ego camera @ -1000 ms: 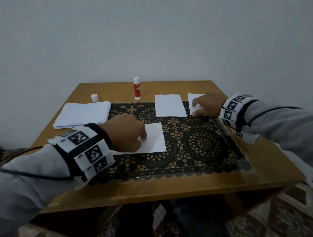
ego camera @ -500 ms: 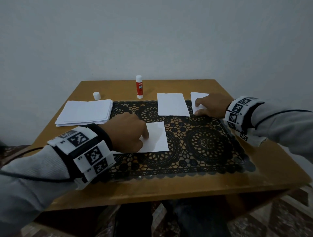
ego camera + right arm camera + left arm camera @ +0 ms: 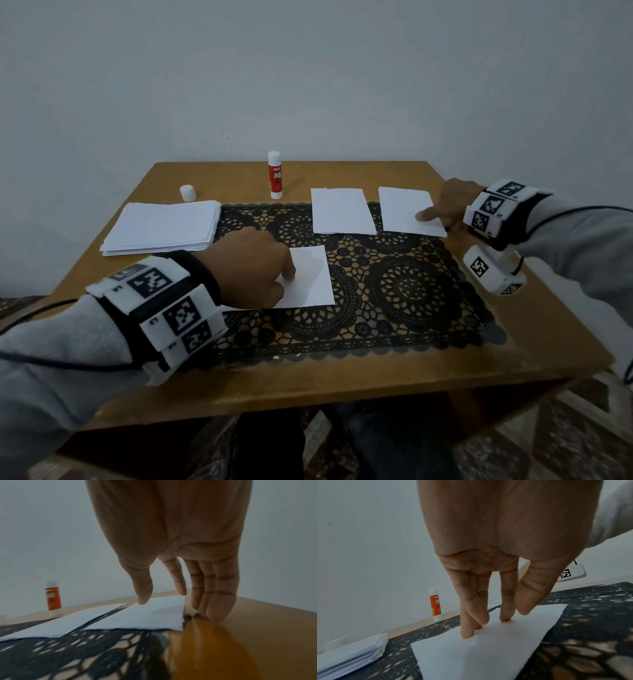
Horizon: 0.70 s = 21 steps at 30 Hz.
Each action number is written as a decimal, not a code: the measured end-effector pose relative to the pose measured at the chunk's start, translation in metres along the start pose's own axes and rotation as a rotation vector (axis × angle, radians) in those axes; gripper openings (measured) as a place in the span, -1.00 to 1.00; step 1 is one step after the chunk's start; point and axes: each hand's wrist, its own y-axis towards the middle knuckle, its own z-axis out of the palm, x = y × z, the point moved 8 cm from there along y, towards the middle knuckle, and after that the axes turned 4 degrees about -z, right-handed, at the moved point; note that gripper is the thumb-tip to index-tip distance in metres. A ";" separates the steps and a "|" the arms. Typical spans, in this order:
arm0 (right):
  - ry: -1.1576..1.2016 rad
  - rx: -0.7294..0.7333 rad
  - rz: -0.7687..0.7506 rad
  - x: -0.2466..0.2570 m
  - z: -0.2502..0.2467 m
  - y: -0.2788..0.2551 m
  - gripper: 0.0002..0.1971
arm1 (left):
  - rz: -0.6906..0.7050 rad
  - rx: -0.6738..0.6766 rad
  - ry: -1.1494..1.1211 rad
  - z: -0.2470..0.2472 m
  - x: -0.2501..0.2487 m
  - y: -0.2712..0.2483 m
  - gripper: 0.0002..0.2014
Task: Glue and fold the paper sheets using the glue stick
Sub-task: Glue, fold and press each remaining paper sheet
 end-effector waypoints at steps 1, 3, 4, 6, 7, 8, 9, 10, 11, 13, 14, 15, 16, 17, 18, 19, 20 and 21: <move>-0.022 0.010 -0.004 0.003 0.001 -0.002 -0.45 | 0.000 0.002 0.001 0.000 -0.001 0.000 -0.60; -0.034 0.028 -0.015 0.009 0.004 -0.007 -0.47 | -0.004 0.012 0.007 0.000 -0.001 0.000 -0.59; -0.042 0.036 -0.017 0.012 0.005 -0.008 -0.48 | -0.006 0.018 0.009 0.001 -0.001 -0.001 -0.59; -0.076 0.032 -0.015 0.015 0.007 -0.009 -0.49 | -0.008 0.023 0.011 0.001 -0.002 -0.002 -0.57; -0.079 0.022 -0.021 0.016 0.008 -0.008 -0.48 | -0.008 0.025 0.012 0.001 -0.002 -0.002 -0.57; -0.073 0.013 -0.031 0.016 0.009 -0.009 -0.47 | -0.007 0.029 0.011 0.001 -0.002 -0.002 -0.57; -0.063 0.007 -0.045 0.016 0.010 -0.008 -0.46 | -0.008 0.032 0.009 0.002 -0.002 -0.002 -0.56; -0.051 0.002 -0.056 0.016 0.010 -0.009 -0.46 | -0.010 0.032 0.008 0.001 -0.002 -0.003 -0.56; -0.042 -0.001 -0.062 0.015 0.010 -0.009 -0.46 | -0.012 0.031 0.008 0.001 -0.002 -0.003 -0.56; -0.022 0.015 -0.051 0.015 0.010 -0.009 -0.47 | -0.017 0.028 0.007 0.001 -0.002 -0.003 -0.57; -0.017 0.033 -0.053 0.015 0.011 -0.008 -0.47 | -0.018 0.027 0.006 0.001 -0.002 -0.003 -0.57; -0.011 0.041 -0.054 0.013 0.013 -0.004 -0.47 | -0.018 0.026 0.006 0.000 -0.002 -0.003 -0.57; 0.002 0.037 -0.049 0.012 0.013 -0.002 -0.48 | -0.017 0.023 0.006 0.000 -0.003 -0.003 -0.57; 0.021 0.025 -0.035 0.008 0.014 0.002 -0.49 | -0.018 0.021 0.005 0.000 -0.003 -0.004 -0.57; 0.042 0.019 -0.021 0.006 0.014 0.003 -0.50 | -0.019 0.019 0.003 0.000 -0.003 -0.004 -0.57; 0.049 0.015 -0.014 0.005 0.015 0.005 -0.50 | -0.021 0.021 0.001 0.000 -0.003 -0.004 -0.57; 0.041 0.014 -0.010 0.005 0.015 0.005 -0.50 | -0.021 0.024 0.002 0.001 -0.003 -0.004 -0.57; 0.020 0.015 -0.008 0.006 0.015 0.005 -0.50 | -0.021 0.027 0.004 0.001 -0.002 -0.004 -0.57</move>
